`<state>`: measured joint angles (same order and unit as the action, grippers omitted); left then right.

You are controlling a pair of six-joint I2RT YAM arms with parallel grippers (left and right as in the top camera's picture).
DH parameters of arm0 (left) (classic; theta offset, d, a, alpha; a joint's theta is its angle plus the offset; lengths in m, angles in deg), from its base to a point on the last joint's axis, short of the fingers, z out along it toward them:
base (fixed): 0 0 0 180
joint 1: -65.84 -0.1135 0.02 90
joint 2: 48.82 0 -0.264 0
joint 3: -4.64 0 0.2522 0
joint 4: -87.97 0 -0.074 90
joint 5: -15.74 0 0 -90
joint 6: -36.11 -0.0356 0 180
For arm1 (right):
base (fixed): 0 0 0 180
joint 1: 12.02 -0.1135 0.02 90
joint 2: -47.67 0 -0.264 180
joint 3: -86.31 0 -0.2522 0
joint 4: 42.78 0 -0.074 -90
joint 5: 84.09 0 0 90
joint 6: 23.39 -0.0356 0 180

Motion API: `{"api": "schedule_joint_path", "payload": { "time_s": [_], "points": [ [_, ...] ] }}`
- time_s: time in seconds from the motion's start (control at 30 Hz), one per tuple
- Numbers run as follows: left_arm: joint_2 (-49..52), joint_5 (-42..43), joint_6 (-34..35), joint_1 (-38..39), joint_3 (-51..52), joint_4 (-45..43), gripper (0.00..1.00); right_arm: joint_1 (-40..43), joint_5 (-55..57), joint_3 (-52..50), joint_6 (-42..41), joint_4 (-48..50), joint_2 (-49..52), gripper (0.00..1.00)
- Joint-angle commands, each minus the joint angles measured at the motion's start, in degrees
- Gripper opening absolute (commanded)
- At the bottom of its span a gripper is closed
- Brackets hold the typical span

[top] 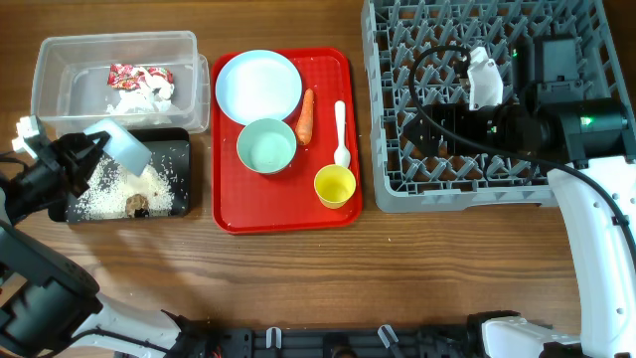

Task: Sort waste into correct bins and load items into the dishwasher rack
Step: 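Carry the emptied rice bowl back to the red tray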

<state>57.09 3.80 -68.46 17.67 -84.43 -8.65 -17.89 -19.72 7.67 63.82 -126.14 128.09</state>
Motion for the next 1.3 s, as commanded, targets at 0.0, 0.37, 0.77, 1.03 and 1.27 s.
{"api": "schedule_joint_path", "payload": {
  "time_s": [0.0,0.37,0.77,1.03,1.27],
  "points": [
    [0.72,0.83,3.98,-0.44,-0.66,3.02,0.04,-0.17,0.17,0.90,-0.39,-0.22,0.37,1.00],
    [0.52,1.84,-2.91,0.04,-0.68,6.80,0.04,-0.17,0.15,0.90,-0.42,-0.17,0.37,1.00],
    [-12.79,-31.30,4.74,39.10,-0.68,2.36,0.04,-0.17,0.39,0.90,-0.17,-0.24,0.37,1.00],
    [-13.64,-79.76,40.52,74.25,-0.63,0.17,0.04,-0.17,0.68,0.90,-0.17,-0.37,0.37,1.00],
    [-11.82,-89.55,48.61,88.76,7.04,-11.67,0.04,-0.17,3.65,0.90,0.07,-0.81,0.37,1.00]
  ]
}}
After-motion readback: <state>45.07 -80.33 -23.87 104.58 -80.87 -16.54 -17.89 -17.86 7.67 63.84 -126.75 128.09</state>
